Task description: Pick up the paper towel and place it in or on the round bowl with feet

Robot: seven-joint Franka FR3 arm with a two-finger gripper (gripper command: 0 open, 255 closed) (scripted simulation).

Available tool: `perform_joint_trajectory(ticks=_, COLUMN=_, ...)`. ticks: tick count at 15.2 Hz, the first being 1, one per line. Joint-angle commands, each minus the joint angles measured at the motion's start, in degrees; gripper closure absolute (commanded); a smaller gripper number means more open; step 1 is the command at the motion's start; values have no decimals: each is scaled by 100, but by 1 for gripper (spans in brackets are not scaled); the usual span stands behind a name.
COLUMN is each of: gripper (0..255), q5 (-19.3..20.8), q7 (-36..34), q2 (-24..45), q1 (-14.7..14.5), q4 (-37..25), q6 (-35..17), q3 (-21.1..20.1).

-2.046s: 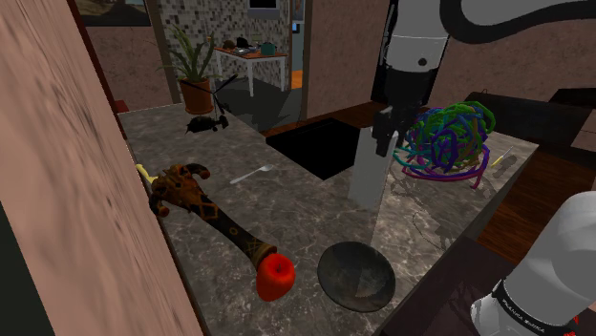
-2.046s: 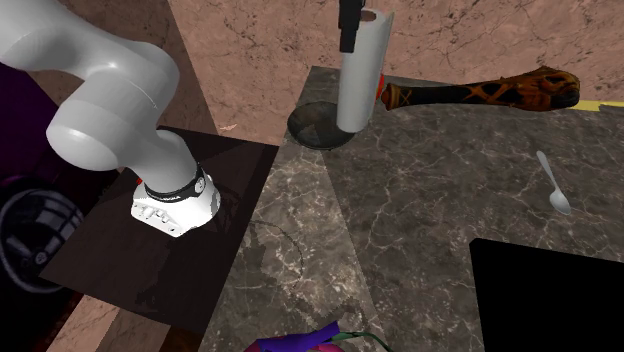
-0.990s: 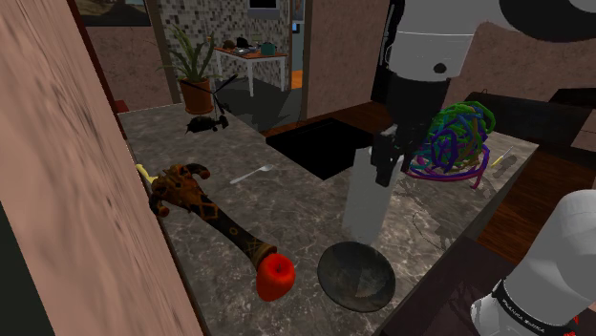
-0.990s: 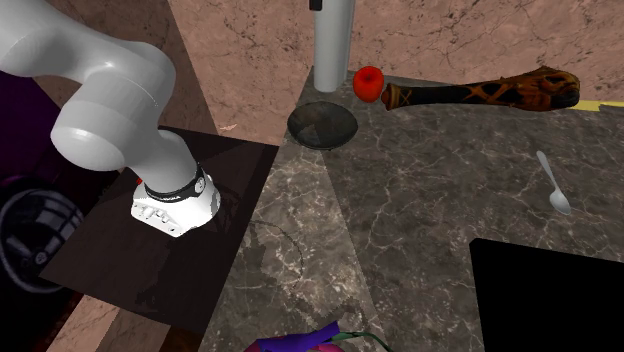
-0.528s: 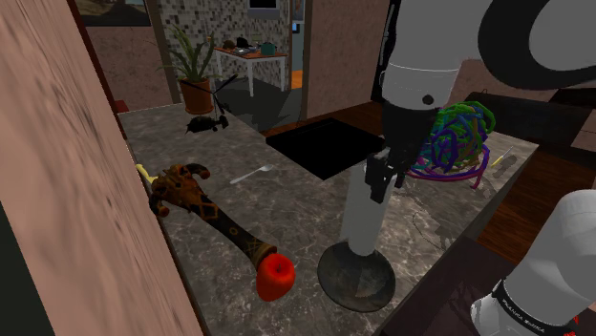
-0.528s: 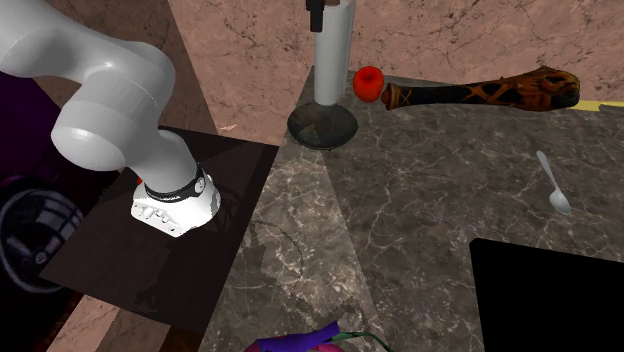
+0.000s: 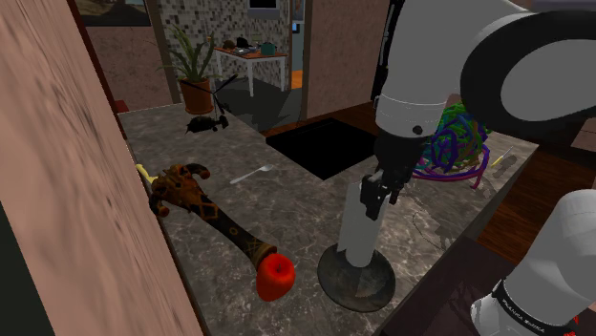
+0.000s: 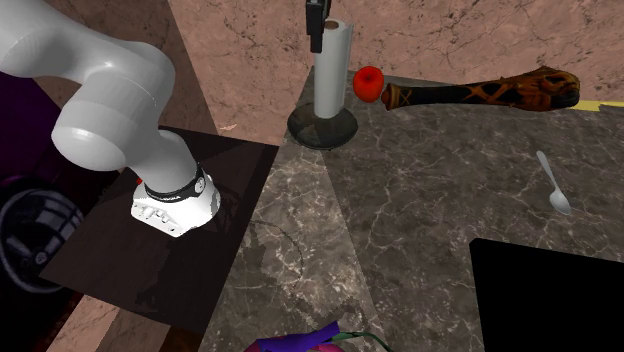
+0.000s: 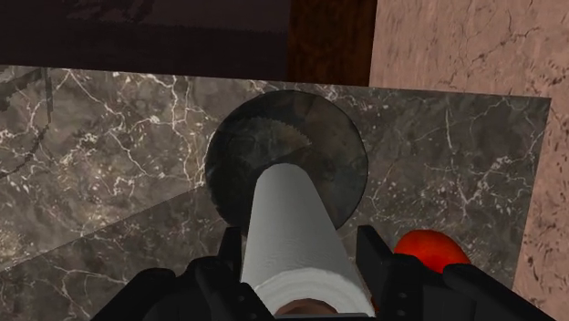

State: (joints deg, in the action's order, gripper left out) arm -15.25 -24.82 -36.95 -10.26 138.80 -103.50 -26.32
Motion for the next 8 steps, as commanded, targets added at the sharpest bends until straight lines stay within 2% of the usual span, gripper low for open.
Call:
perform_joint_trajectory(ticks=1, gripper=255, q5=-32, q7=11, q2=-6, q1=-15, q4=170, q6=-166, q3=-31)
perform_joint_trajectory(ticks=8, gripper=255, q5=-103, q7=18, q2=69, q1=-36, q4=521, q6=-593, q3=-137)
